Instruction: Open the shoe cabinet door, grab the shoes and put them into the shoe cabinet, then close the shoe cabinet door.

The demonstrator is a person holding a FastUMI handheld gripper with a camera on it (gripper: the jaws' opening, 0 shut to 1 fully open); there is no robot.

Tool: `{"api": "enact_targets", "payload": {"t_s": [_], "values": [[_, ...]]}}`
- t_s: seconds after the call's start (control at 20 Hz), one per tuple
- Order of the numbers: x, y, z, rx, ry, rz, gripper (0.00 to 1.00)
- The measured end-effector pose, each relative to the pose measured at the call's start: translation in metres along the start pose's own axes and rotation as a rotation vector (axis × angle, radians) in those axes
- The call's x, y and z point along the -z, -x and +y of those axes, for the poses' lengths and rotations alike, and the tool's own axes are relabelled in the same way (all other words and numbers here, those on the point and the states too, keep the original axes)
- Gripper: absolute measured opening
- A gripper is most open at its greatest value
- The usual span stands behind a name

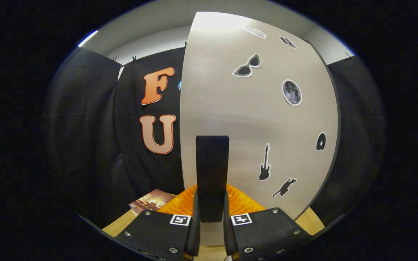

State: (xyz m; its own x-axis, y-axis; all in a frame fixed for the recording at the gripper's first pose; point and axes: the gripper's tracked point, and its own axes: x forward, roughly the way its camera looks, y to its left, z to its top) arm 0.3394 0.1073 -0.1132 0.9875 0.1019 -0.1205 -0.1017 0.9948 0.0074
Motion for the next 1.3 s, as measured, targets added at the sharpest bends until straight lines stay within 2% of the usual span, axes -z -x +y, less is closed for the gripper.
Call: {"api": "enact_targets", "payload": {"t_s": [0.25, 0.75, 1.05, 1.3], "values": [[0.018, 0.056, -0.029, 0.038, -0.017, 0.015, 0.26], [0.024, 0.14, -0.077, 0.162, -0.017, 0.035, 0.26], [0.025, 0.173, -0.108, 0.202, 0.004, 0.056, 0.23], [0.027, 0.19, -0.124, 0.195, 0.0, 0.053, 0.21]]}}
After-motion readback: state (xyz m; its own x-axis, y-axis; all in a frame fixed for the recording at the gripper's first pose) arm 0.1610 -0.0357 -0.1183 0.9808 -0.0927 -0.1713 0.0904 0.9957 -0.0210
